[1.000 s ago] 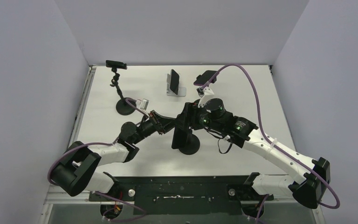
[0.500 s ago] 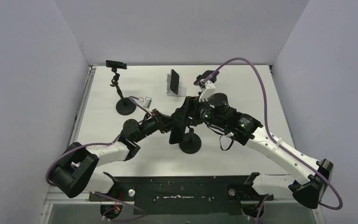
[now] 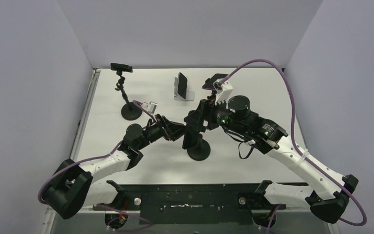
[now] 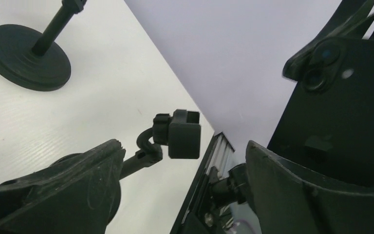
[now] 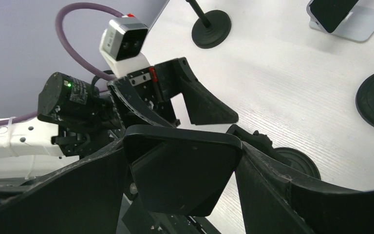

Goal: Remove the phone from the phone stand
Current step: Remove the phone from the phone stand, then place the phone at the center of the board.

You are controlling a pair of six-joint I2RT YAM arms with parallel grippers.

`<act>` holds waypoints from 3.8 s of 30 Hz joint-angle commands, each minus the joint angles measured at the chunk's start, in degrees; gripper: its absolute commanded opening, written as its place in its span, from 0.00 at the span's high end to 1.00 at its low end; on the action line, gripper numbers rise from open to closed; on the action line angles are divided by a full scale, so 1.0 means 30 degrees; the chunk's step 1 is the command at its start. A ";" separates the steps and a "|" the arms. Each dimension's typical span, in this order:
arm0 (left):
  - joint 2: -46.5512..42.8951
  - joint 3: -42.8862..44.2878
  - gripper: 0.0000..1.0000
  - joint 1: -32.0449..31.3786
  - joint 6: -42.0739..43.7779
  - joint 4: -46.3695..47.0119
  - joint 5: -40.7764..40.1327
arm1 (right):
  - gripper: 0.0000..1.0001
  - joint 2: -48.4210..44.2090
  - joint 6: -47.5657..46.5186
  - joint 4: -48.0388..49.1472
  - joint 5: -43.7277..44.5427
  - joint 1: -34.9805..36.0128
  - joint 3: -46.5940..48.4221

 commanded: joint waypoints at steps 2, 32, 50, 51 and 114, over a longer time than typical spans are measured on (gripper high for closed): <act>-0.3114 0.0349 0.03 0.0982 0.0480 -0.1968 -0.1399 | 1.00 -0.1050 -0.0763 0.0151 0.0337 0.0158 0.1582; -0.9844 0.8549 0.03 0.0617 1.0767 -1.7211 -0.0817 | 1.00 0.4599 -0.0666 -0.0232 0.3147 0.0274 0.7535; -0.6712 0.9931 0.37 0.0463 1.1253 -1.9159 -0.0265 | 1.00 0.5191 -0.0429 -0.0055 0.2216 0.0294 0.7745; -0.6662 0.9918 0.39 0.0460 1.1219 -1.9019 -0.0226 | 1.00 0.5213 -0.0427 -0.0070 0.2221 0.0295 0.7738; -0.3152 0.2504 1.00 0.0821 0.4638 -1.8720 -0.3018 | 0.00 -0.3157 -0.1863 0.1475 0.8276 0.0323 -0.4234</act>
